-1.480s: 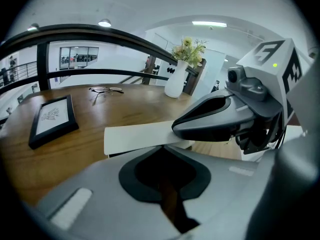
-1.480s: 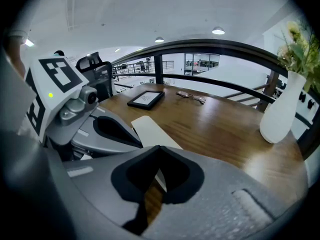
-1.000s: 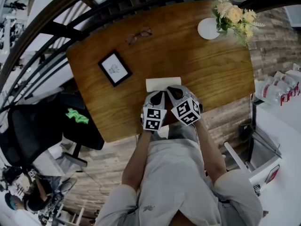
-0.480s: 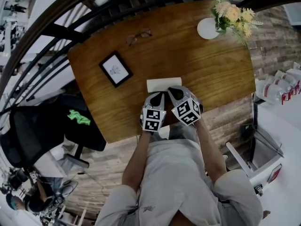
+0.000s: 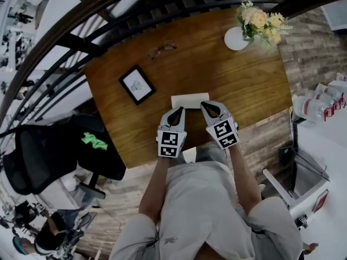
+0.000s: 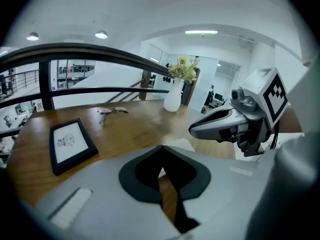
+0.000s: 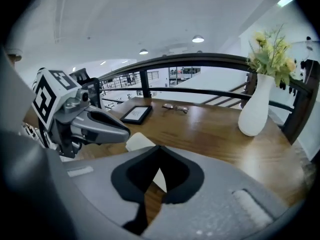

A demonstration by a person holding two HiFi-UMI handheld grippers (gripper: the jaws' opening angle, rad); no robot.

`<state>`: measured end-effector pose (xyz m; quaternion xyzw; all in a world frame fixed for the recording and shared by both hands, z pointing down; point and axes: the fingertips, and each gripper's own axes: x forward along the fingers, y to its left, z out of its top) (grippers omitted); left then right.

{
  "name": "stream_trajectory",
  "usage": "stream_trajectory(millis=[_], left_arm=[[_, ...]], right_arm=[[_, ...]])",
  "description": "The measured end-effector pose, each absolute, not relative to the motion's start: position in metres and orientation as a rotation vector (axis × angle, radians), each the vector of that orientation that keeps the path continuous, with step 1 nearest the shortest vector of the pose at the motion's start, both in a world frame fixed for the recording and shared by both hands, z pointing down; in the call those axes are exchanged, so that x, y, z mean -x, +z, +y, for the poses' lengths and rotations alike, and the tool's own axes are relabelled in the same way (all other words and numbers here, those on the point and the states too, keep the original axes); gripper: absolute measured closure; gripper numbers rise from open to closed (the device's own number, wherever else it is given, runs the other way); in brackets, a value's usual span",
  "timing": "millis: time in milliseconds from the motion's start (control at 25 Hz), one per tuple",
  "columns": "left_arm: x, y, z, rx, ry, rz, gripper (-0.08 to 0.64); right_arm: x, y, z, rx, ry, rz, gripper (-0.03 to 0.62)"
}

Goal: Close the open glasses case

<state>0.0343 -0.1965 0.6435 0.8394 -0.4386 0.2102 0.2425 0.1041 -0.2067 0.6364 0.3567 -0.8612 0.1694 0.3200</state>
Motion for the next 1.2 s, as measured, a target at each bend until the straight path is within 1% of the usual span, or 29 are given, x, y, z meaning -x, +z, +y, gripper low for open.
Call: stream_trajectory(millis=[320,560,1200], left_arm=[[-0.012,0.575,-0.213,-2.44,0.461,-1.307,0.54],[-0.003,0.536,-0.21,-2.542,0.415,-1.351,0.54],[0.013,0.507,-0.174,-2.659,0.351,-1.295,0.54]], right_arm=[[-0.106,0.56,-0.213,-1.127,0.363,-2.414,0.591],[-0.108,0.532,-0.205,-1.199,0.306,-2.422,0.591],[-0.092,0.499,-0.162,-1.33,0.213,-2.398,0.591]])
